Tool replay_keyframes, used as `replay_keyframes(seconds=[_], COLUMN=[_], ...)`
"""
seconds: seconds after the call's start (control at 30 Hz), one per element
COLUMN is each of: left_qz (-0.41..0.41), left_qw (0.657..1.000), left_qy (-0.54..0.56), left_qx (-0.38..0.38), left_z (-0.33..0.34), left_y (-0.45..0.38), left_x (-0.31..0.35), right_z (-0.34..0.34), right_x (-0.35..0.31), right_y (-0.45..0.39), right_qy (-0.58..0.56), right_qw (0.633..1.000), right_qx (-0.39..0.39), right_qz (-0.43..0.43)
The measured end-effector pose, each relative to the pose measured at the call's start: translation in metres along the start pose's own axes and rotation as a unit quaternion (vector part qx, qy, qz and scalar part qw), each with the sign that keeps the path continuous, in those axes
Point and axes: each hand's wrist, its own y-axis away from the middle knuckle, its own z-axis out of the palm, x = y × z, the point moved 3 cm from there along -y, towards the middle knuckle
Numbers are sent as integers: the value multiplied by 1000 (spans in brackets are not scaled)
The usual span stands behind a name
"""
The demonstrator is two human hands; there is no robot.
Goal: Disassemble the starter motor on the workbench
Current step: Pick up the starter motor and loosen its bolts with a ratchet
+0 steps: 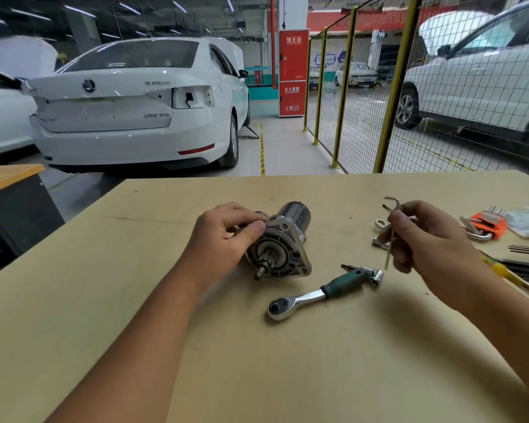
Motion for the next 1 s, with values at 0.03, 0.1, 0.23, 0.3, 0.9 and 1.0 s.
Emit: replay_keyframes(seconds=[0.03, 0.1, 0.23, 0.3, 0.9, 1.0], left_qz=[-9, -30, -19, -6, 31, 50], left_qw=[1000, 999, 998, 995, 996, 992], left_qy=[-17, -33, -54, -79, -80, -100], left_qx=[-1, -6, 25, 57, 39, 58], left_z=[-3, -9, -9, -2, 37, 43], left_y=[1, 2, 2, 4, 8, 9], left_x=[-3, -7, -4, -1, 19, 25], right_z=[4, 11, 18, 22, 72, 75], right_x=[-1, -3, -8, -9, -23, -25], right_y=[2, 6, 14, 17, 48, 49], right_qy=[-24, -81, -137, -158, 408, 413], right_qw=[1000, 996, 990, 987, 860, 855], right_qx=[-4, -24, -37, -23, 23, -8], right_qz=[4, 19, 13, -6, -306, -314])
